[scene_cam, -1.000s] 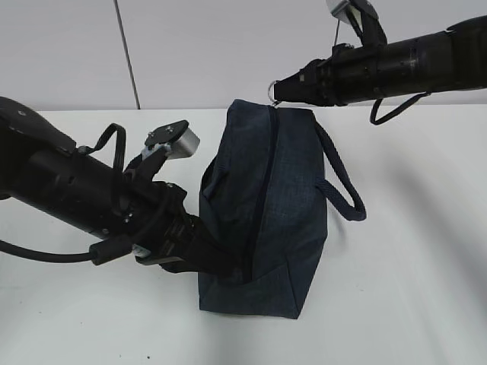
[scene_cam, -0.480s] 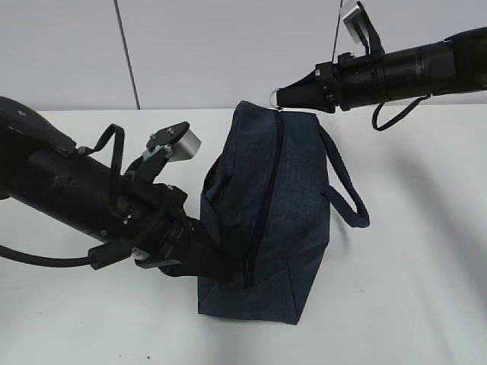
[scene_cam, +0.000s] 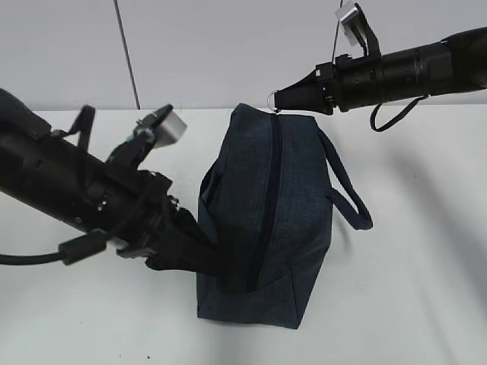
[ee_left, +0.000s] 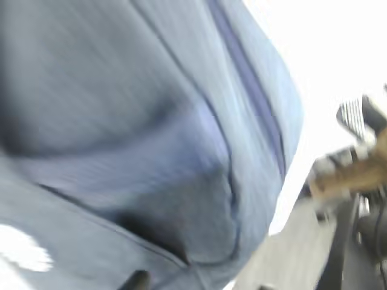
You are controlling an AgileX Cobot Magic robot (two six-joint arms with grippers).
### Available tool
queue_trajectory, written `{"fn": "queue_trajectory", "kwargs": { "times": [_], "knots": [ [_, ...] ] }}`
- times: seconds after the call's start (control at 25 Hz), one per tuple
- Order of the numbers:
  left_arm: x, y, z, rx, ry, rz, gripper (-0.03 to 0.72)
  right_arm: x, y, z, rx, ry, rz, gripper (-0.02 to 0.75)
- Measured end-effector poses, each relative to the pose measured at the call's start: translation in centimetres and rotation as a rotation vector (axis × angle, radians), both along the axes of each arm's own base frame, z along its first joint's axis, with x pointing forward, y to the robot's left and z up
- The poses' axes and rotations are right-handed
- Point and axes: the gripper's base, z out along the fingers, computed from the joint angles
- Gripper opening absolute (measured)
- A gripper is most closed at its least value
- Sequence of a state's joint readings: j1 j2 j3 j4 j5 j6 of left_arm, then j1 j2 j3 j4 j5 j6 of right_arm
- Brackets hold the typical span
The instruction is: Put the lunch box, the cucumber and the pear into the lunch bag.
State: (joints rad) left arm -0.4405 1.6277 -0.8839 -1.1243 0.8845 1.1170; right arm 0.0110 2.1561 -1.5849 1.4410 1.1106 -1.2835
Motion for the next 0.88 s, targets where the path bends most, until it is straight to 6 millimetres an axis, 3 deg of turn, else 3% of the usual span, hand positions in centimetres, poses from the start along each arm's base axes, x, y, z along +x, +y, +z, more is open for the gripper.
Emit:
{"fn": "queue_trajectory", "kwargs": {
  "times": [0.12,0.28,0.4,0.68,0.88],
  "knots": [
    [0.3,1.5,1.9,-0.029,-0.025,0.076,0.347,0.0,-0.1,0.0,0.001,0.002,-0.003,0.006],
    [0.7,3.8,4.6,-0.082,-0.082,0.190,0.375,0.0,-0.1,0.0,0.001,0.002,-0.003,0.006],
    [1.3,4.4,6.0,-0.152,-0.113,0.300,0.375,0.0,-0.1,0.0,0.001,0.002,-0.003,0.006],
    [5.2,3.3,8.5,-0.186,-0.242,0.404,0.373,0.0,-0.1,-0.1,-0.011,0.002,0.004,0.006],
    [8.3,1.3,7.4,-0.181,-0.228,0.388,0.372,-0.1,-0.1,-0.1,-0.012,0.003,0.007,0.006]
  ]
}}
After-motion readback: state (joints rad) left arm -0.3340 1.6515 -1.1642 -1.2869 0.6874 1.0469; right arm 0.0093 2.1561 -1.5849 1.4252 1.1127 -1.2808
